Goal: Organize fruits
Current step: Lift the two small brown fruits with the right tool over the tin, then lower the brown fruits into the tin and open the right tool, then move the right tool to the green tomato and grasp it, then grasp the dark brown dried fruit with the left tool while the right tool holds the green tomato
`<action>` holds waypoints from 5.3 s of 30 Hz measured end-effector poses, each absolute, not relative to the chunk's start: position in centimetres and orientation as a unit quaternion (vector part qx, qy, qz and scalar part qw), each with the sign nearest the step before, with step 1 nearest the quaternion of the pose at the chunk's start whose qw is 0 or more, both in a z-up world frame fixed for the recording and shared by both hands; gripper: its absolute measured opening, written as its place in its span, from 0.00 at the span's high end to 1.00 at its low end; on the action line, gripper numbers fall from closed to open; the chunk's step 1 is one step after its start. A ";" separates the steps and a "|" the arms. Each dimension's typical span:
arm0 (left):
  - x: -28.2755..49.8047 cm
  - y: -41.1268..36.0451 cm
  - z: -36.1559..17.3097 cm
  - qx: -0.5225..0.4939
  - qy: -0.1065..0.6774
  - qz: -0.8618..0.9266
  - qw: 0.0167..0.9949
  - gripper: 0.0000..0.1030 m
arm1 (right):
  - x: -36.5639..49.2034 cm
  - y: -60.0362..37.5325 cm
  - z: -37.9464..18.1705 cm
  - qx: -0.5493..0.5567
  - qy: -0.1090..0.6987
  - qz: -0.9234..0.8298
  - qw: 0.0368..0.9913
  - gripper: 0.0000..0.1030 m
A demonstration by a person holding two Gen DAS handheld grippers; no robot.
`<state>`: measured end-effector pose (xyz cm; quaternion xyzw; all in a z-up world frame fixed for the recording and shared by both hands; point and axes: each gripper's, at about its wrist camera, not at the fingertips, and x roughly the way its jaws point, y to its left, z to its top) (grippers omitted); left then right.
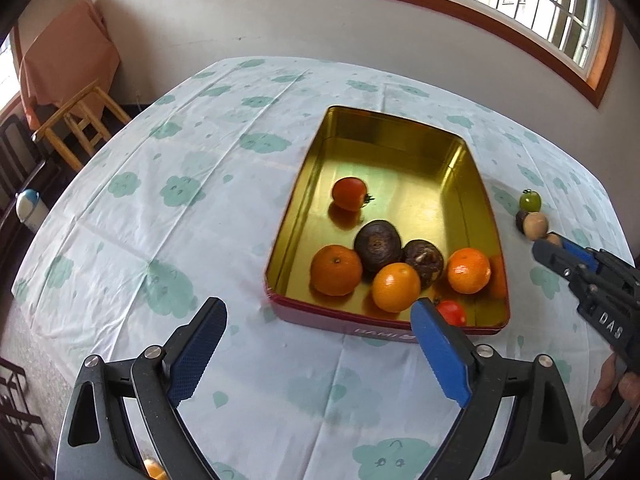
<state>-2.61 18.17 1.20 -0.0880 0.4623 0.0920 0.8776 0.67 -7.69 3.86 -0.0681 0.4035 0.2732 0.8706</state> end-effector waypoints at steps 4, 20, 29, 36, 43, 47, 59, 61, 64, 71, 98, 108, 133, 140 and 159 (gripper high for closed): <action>-2.9 19.0 1.0 -0.095 0.466 0.103 0.874 0.11 | 0.1 -5.1 3.8 -0.083 0.403 0.299 0.861 0.74; -3.6 20.9 0.7 -0.089 0.451 0.124 0.879 0.12 | -0.5 0.1 1.4 -0.121 0.426 0.343 0.828 0.74; -3.8 21.8 0.2 -0.109 0.462 0.126 0.871 0.12 | -0.7 1.0 0.5 -0.137 0.430 0.344 0.824 0.74; -3.8 21.3 0.5 -0.097 0.462 0.126 0.873 0.13 | -0.7 1.5 0.1 -0.138 0.434 0.348 0.820 0.74; -3.7 20.8 0.7 -0.090 0.462 0.126 0.873 0.13 | -0.8 0.9 0.8 -0.119 0.424 0.361 0.822 0.73; -3.6 20.8 0.7 -0.095 0.464 0.124 0.872 0.13 | -0.9 0.0 2.0 -0.099 0.413 0.366 0.828 0.72; -3.3 19.8 0.9 -0.091 0.463 0.118 0.874 0.12 | 2.9 -7.8 4.2 -0.064 0.393 0.270 0.877 0.65; -3.2 19.7 0.9 -0.089 0.464 0.116 0.874 0.12 | 4.4 -9.6 4.0 -0.055 0.400 0.245 0.882 0.63; -3.0 19.4 0.9 -0.088 0.463 0.114 0.874 0.12 | 6.5 -11.9 3.5 -0.046 0.409 0.209 0.887 0.57; -2.3 18.9 1.3 -0.079 0.459 0.112 0.878 0.12 | 9.7 -14.5 2.5 -0.043 0.420 0.171 0.890 0.56; 2.2 11.8 2.4 -0.027 0.463 0.041 0.885 0.12 | 14.8 -14.3 -2.2 -0.033 0.461 0.161 0.872 0.62; 3.3 6.0 2.7 -0.006 0.448 -0.034 0.893 0.12 | 11.2 -18.3 -0.9 -0.043 0.422 0.117 0.898 0.63; 12.3 -3.8 -1.8 -0.012 0.472 -0.071 0.879 0.33 | 6.1 -27.7 -1.4 -0.013 0.428 0.033 0.903 0.63; 14.1 -4.9 -3.3 0.001 0.483 -0.074 0.872 0.45 | 6.3 -27.6 -1.7 -0.009 0.435 0.040 0.900 0.63; 13.6 -4.6 -4.2 -0.003 0.487 -0.070 0.871 0.68 | 6.3 -27.1 -1.8 -0.011 0.437 0.040 0.898 0.62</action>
